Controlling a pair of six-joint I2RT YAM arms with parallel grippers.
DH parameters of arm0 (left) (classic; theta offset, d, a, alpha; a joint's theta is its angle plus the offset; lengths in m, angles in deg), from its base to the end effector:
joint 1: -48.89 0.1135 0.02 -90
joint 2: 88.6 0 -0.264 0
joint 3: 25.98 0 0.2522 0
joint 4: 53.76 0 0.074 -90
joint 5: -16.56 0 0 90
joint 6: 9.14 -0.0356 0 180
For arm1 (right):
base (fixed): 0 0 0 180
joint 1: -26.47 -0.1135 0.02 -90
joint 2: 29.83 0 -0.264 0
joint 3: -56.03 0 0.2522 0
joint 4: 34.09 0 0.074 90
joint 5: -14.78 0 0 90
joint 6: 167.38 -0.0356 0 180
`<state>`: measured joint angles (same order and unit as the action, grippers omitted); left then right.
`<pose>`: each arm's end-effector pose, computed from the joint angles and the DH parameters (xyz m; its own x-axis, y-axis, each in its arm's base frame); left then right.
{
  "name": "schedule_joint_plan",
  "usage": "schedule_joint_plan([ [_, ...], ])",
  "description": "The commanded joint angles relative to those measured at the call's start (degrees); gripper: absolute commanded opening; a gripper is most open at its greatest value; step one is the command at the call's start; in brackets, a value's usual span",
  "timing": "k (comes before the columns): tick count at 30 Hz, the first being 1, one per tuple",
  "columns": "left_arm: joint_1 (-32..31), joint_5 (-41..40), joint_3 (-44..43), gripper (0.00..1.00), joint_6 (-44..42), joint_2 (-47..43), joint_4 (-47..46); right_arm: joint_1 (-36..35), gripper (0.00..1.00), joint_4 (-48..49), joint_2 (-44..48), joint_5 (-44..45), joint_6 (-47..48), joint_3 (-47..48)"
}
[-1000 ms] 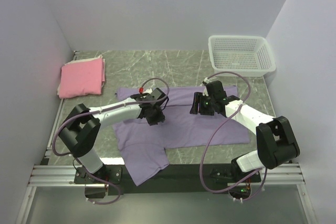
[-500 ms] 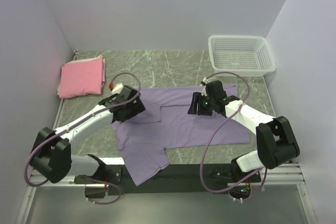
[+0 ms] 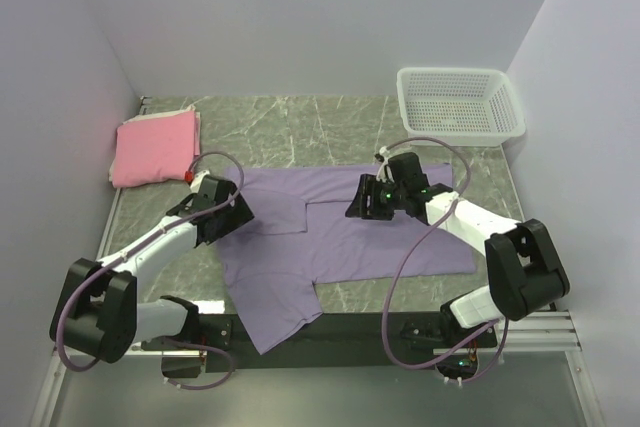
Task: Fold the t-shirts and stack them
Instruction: Fold the tshirt
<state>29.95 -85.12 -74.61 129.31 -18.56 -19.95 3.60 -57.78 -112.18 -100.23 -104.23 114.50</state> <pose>0.2168 -0.0668 0.1802 -0.6714 -0.5444 -0.5028 -0.4430 0.8387 -0.3166 0.2587 0.1255 0.1946 -0.8845 0.0711 -0.4610 -0.2416 0.7756 0.5831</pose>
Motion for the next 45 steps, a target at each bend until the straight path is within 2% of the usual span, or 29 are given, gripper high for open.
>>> schedule_joint_plan([
  [1,0.22,3.68,0.24,0.91,-2.48,1.15,-6.25,-2.08,0.61,8.5,-2.2,-5.64,-6.34,-0.32],
  [10,0.22,7.37,-0.11,0.81,-3.27,-0.08,-7.75,-9.03,0.56,17.83,-12.04,-6.45,-17.25,3.98],
  [19,0.22,9.13,1.39,0.75,-2.48,1.41,-8.1,-12.28,0.52,21.18,-19.69,-4.34,-23.86,7.93],
  [45,0.04,10.98,1.12,0.74,-2.66,2.65,-7.66,-15.62,0.44,18.37,-26.64,-2.93,-24.39,12.77],
])
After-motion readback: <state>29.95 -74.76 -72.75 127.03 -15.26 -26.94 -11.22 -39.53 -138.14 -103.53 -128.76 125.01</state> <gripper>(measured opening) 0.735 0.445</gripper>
